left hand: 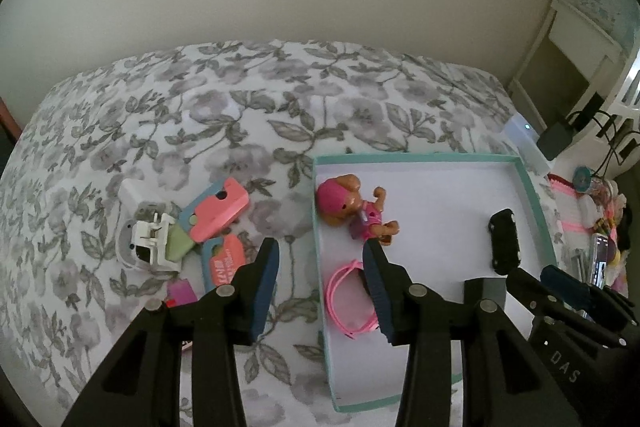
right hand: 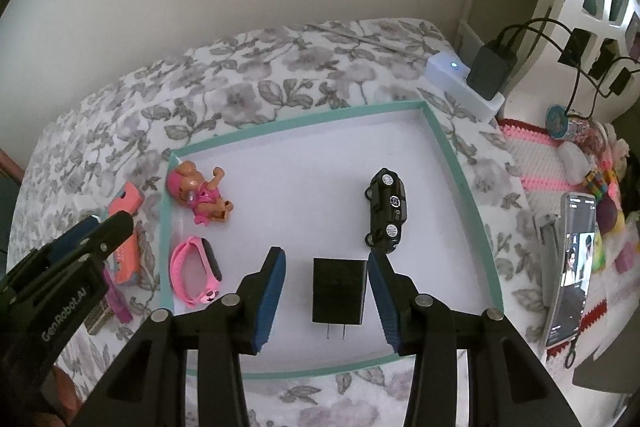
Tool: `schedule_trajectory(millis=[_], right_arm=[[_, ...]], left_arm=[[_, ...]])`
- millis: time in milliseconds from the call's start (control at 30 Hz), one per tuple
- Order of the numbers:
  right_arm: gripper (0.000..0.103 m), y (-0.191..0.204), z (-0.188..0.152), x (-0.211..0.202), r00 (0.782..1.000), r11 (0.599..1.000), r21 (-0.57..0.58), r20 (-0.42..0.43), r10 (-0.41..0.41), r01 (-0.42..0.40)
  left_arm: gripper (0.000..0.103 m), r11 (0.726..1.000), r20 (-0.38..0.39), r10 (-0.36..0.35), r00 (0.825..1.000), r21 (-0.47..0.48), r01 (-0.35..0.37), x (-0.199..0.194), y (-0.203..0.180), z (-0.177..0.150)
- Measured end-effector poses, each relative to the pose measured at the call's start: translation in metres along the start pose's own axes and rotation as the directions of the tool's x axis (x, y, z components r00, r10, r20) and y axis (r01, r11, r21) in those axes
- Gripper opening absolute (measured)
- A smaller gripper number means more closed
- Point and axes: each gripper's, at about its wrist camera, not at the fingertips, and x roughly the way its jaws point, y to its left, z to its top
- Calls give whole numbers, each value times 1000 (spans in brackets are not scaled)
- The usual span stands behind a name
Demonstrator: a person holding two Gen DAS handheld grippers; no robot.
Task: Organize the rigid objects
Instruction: 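Withdraw both open tools from the tray toward the pile of items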
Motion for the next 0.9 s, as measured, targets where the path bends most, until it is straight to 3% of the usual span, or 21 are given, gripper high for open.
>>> schedule_trajectory(millis=[167, 200, 233, 267, 333, 433, 667, 900], right_arm=[[50, 5, -2, 8, 1000, 1000, -17, -19, -4, 3], [52, 6, -2, 9, 1000, 1000, -21, -22, -8, 7], [62, 7, -2, 10, 1000, 1000, -24, -23, -12, 12], [64, 7, -2, 11, 1000, 1000, -23, -22, -18, 18], [65, 9, -3, 12, 1000, 999, -26, -22, -20, 20], [73, 10, -4, 14, 999, 999, -30, -23, -23, 23], [90, 11, -4, 16, 999, 999, -36, -9, -36, 36], [100, 10, -3, 18, 999, 999, -27, -8, -35, 35]], left_arm=[[46, 999, -19, 48, 999, -10, -48, 5, 7, -2], [52, 998, -25, 60, 998, -14, -61, 6, 10, -3], [68, 997, -29, 70, 997, -19, -71, 7, 12, -3], [73, 996, -31, 81, 996, -27, -82, 7, 15, -4], [76, 994, -28, 99, 995, -35, -100, 7, 19, -4], [85, 991, -23, 129, 991, -34, -130, 7, 22, -4], [91, 985, -20, 163, 986, -45, -164, 8, 30, -4], [93, 983, -24, 163, 986, -76, -164, 8, 39, -4]])
